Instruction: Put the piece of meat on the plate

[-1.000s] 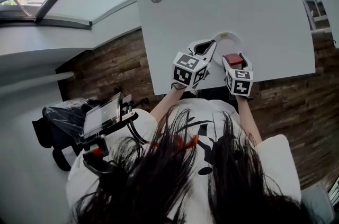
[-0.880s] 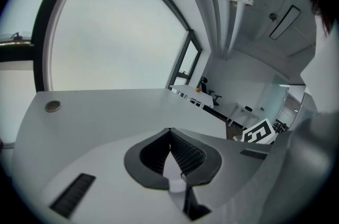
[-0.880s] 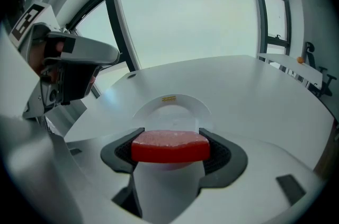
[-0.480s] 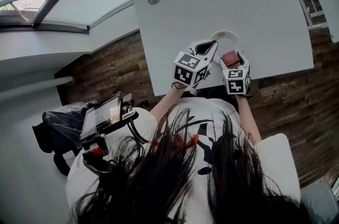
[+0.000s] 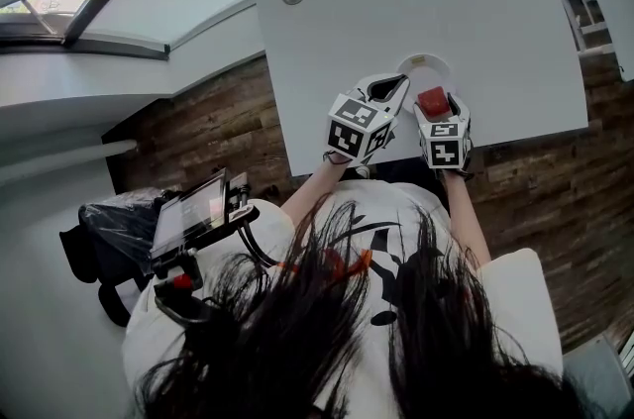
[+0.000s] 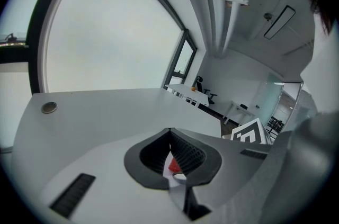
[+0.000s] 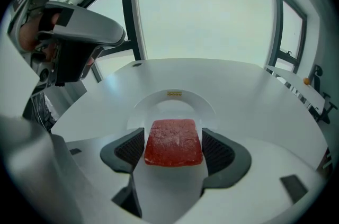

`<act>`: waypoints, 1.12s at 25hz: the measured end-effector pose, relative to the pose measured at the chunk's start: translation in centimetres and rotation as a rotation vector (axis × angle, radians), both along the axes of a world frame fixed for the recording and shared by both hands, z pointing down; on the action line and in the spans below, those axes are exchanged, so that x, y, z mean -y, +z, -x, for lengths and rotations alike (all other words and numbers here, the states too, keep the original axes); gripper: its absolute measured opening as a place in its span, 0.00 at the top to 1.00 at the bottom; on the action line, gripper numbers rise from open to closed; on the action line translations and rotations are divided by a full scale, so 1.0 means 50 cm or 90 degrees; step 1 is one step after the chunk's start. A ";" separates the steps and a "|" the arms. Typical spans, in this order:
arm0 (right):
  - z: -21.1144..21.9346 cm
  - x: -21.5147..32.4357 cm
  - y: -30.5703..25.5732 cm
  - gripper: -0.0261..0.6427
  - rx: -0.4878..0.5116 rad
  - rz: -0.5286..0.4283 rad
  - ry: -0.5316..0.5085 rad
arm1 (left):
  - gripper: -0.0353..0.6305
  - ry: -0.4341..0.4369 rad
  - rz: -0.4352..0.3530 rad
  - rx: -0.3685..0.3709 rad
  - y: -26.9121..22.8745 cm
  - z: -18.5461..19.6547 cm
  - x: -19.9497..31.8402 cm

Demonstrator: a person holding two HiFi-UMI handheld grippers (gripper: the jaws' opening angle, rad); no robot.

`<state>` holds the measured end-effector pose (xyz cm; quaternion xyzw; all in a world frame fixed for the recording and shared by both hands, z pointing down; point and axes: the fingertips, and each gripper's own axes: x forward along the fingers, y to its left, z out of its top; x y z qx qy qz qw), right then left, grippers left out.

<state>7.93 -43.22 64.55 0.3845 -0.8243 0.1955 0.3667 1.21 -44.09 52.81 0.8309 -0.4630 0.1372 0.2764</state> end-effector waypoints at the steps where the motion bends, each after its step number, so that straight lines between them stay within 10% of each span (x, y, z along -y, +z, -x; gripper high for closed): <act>1: 0.001 0.003 -0.001 0.47 0.001 -0.001 0.003 | 0.94 0.001 0.000 0.000 0.001 -0.001 -0.001; 28: -0.025 0.057 -0.113 0.47 0.214 -0.019 0.168 | 0.94 0.035 -0.006 0.001 0.004 -0.027 -0.009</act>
